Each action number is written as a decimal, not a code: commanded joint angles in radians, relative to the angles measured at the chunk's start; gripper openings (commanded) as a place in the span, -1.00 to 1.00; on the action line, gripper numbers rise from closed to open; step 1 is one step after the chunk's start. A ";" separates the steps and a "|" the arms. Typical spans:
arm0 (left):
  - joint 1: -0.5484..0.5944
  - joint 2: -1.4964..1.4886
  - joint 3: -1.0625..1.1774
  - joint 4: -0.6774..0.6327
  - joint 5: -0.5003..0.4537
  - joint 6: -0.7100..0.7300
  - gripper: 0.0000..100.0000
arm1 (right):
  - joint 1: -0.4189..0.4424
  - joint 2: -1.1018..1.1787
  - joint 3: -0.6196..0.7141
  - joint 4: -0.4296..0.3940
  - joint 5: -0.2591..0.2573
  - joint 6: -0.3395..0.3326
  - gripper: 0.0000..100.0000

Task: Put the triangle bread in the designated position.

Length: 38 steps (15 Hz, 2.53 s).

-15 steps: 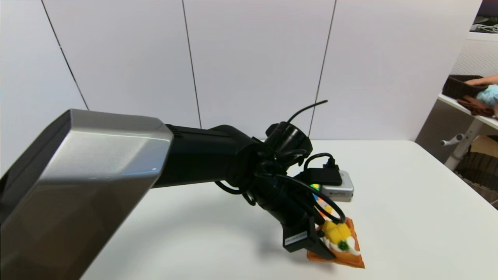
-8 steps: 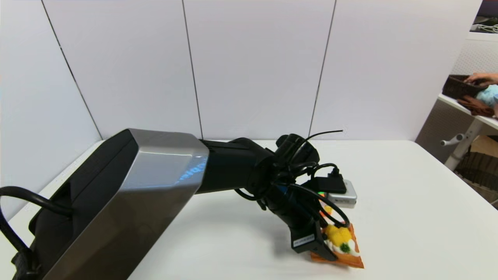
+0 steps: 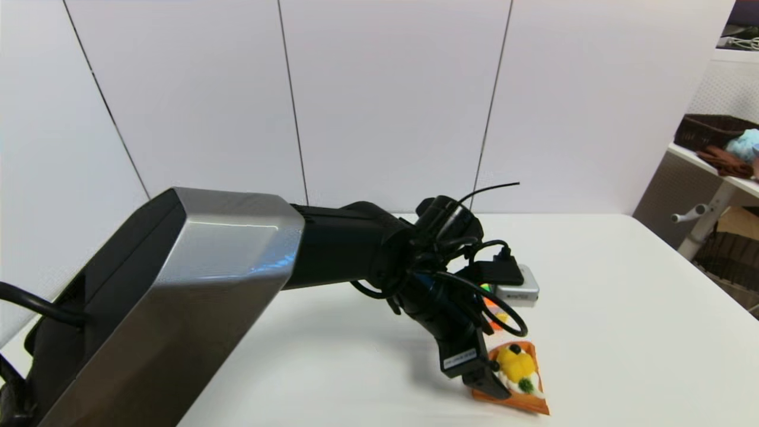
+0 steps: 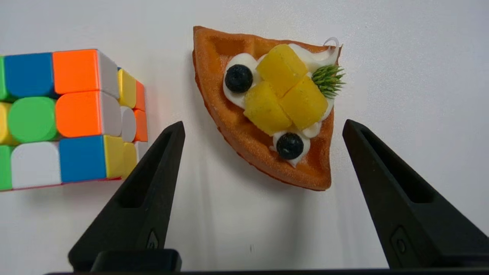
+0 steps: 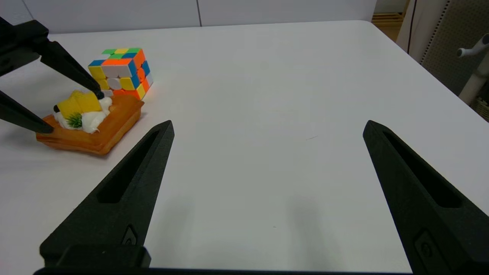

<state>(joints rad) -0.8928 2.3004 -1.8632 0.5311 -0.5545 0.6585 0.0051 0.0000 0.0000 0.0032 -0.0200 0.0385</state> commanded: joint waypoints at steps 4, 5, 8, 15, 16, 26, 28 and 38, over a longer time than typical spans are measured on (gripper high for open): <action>0.156 -0.449 0.286 0.027 0.174 -0.051 1.00 | -0.001 0.002 0.000 0.000 0.000 0.001 1.00; 0.213 -0.547 0.357 0.021 0.196 -0.053 1.00 | 0.001 0.002 0.000 0.000 0.000 0.001 1.00; 0.430 -0.845 0.599 -0.079 0.206 -0.057 1.00 | 0.001 0.002 0.000 0.000 0.000 0.001 1.00; 0.643 -1.529 1.282 -0.537 0.542 -0.343 1.00 | 0.001 0.002 0.000 0.000 0.000 0.000 1.00; 0.686 -1.601 1.337 -0.557 0.542 -0.346 1.00 | -0.001 0.002 0.000 0.000 0.000 0.000 1.00; 0.884 -2.305 1.862 -0.585 0.538 -0.421 1.00 | 0.001 0.002 0.000 0.000 0.000 0.000 1.00; 0.885 -2.302 1.863 -0.559 0.515 -0.504 1.00 | 0.001 0.002 0.000 0.000 0.002 0.000 1.00; 0.885 -2.302 1.863 -0.533 0.508 -0.616 1.00 | 0.001 0.002 0.000 0.000 0.000 0.000 1.00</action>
<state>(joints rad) -0.0077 -0.0032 -0.0004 -0.0019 -0.0462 0.0436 0.0047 0.0000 0.0000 0.0032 -0.0200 0.0383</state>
